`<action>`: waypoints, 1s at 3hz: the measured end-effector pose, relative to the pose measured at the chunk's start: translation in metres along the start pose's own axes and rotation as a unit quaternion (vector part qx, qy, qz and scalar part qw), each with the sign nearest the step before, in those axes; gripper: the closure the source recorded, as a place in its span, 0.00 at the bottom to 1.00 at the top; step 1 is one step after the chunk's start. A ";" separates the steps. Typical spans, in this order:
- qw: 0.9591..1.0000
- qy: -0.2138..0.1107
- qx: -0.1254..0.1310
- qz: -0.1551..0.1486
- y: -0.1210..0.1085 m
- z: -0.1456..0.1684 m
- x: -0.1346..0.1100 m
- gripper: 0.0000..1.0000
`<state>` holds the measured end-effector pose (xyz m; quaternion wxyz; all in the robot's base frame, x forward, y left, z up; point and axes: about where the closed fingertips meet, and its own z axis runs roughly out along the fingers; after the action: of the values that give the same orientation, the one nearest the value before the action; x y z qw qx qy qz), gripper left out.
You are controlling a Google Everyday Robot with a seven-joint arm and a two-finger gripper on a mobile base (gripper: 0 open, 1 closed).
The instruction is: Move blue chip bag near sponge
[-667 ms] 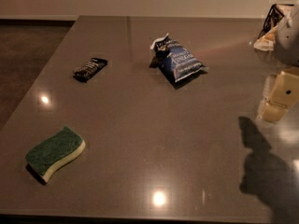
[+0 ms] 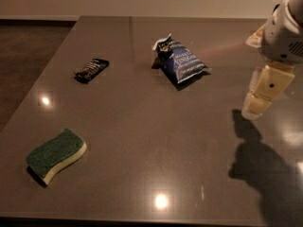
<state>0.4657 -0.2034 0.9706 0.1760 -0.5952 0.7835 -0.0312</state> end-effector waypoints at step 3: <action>0.993 -0.047 0.039 0.106 -0.094 0.076 -0.053 0.00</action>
Offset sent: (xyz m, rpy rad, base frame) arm 0.1444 0.0360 -0.0343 0.1637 -0.0892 -0.2390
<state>0.5885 -0.1682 0.9364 0.2375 -0.5026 0.8311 -0.0149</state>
